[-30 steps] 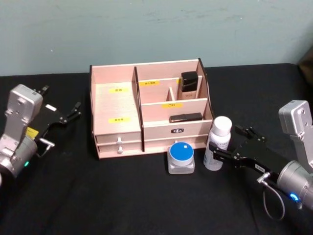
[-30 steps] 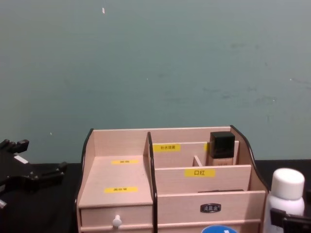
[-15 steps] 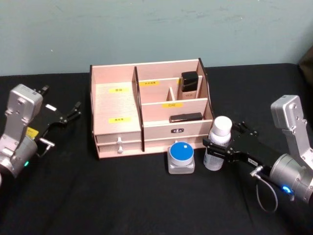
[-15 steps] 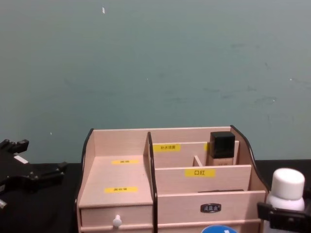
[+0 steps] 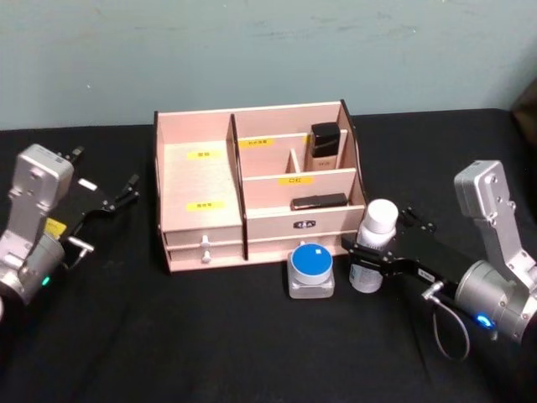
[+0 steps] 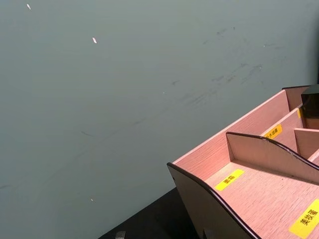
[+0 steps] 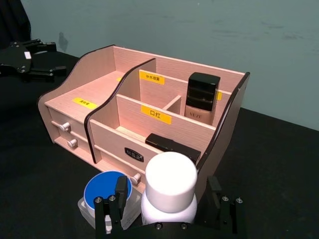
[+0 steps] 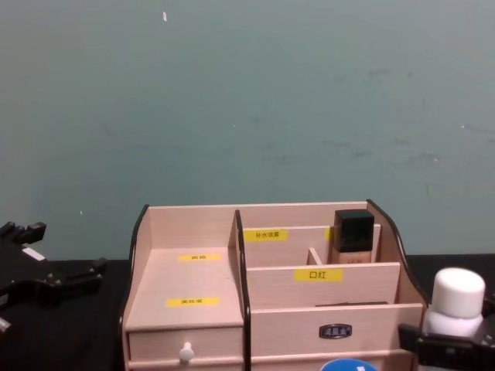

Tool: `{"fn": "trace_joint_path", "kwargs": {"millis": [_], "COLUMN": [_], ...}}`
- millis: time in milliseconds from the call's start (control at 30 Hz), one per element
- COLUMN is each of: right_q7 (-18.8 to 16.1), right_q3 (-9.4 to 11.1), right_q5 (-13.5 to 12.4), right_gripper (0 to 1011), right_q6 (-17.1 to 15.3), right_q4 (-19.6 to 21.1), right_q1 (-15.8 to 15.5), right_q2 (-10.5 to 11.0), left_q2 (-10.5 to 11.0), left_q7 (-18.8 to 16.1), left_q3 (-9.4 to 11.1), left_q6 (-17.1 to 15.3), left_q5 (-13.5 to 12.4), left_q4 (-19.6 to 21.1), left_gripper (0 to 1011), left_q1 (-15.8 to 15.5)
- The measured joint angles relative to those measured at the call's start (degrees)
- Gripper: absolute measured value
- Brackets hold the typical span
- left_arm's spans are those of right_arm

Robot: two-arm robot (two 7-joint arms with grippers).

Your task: Pick up the facial cleanser and watermelon frost from the table and place them into the tiered storage box.

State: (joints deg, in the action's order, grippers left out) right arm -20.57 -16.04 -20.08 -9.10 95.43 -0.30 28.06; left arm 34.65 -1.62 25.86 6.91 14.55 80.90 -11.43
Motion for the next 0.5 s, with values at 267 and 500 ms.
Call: {"fn": "trace_joint_path", "kwargs": {"millis": [267, 500], "right_q7": [0.01, 0.04], "right_q3": [-0.26, -0.23], "right_q5": [0.00, 0.00], "right_gripper": [1002, 1002], "right_q6": [0.04, 0.03], "right_q4": [-0.60, -0.57], "right_q1": [0.31, 0.31], "right_q2": [-0.40, -0.38], "left_q2": [0.00, 0.00], "left_q7": [0.00, 0.00], "left_q3": [0.00, 0.00], "left_q6": [0.00, 0.00], "left_q5": [0.00, 0.00], "left_q4": [0.00, 0.00], "left_gripper": [1010, 1010], "left_q1": [0.00, 0.00]}}
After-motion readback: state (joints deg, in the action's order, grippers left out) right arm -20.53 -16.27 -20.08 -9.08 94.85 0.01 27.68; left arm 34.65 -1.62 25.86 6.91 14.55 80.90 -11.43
